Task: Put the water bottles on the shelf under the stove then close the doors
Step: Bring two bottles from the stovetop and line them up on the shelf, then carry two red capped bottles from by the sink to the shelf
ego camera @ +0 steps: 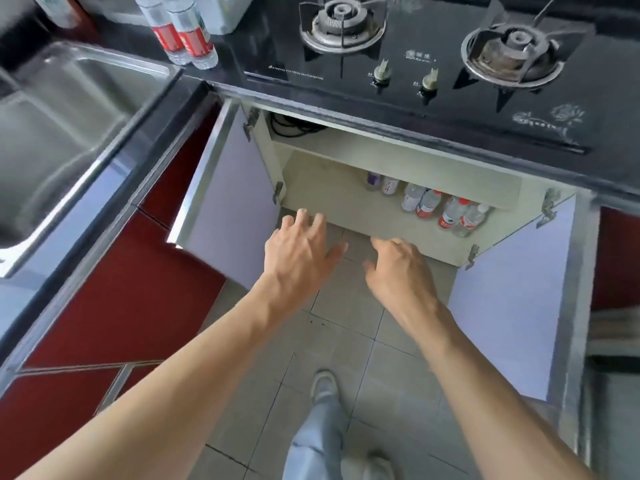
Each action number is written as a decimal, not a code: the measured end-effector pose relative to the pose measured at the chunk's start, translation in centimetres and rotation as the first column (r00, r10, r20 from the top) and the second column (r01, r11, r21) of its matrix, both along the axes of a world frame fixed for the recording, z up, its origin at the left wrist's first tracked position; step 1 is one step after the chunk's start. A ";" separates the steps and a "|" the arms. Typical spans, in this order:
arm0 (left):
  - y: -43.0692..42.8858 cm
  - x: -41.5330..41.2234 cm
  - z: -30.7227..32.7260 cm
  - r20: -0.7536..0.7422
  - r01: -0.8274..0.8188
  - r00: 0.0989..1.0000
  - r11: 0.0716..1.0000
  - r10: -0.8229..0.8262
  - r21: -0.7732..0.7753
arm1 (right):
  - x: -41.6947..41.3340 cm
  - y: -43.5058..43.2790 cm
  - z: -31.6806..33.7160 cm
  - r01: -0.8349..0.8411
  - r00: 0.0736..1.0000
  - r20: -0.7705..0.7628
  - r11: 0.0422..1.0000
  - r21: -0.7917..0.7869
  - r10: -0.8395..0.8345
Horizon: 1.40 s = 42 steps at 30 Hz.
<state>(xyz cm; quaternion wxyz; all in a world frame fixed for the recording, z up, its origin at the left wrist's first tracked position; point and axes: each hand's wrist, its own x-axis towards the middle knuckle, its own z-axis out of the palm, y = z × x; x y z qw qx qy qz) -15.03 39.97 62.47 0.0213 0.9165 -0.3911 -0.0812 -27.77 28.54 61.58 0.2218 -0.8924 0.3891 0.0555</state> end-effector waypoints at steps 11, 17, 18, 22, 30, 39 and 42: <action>11.4 -18.6 16.4 -0.106 -0.288 0.957 0.928 0.270 -0.236 | -16.6 12.0 15.9 0.008 0.960 0.280 0.998 0.059 -0.024; 15.9 -24.1 19.6 -0.122 -0.404 0.914 0.841 0.387 -0.359 | -20.8 15.5 19.0 -0.046 0.940 0.341 0.999 0.027 0.034; 16.4 -24.3 20.0 -0.117 -0.410 0.911 0.835 0.396 -0.368 | -20.6 15.5 19.5 -0.053 0.937 0.347 0.998 0.019 0.043; 17.8 -23.2 22.2 -0.082 -0.416 0.904 0.817 0.420 -0.399 | -19.2 15.9 21.7 -0.084 0.923 0.378 0.996 0.024 0.068; 19.1 -16.1 24.5 -0.055 -0.420 0.891 0.771 0.451 -0.479 | -12.4 16.8 24.7 -0.145 0.896 0.420 0.989 -0.029 0.144; 23.4 -2.6 25.6 -0.036 -0.421 0.871 0.708 0.490 -0.567 | 1.5 18.7 27.4 -0.177 0.891 0.419 0.984 -0.031 0.173; 24.7 1.4 25.7 -0.040 -0.430 0.866 0.701 0.499 -0.569 | 5.1 19.7 27.2 -0.191 0.911 0.371 0.982 -0.006 0.179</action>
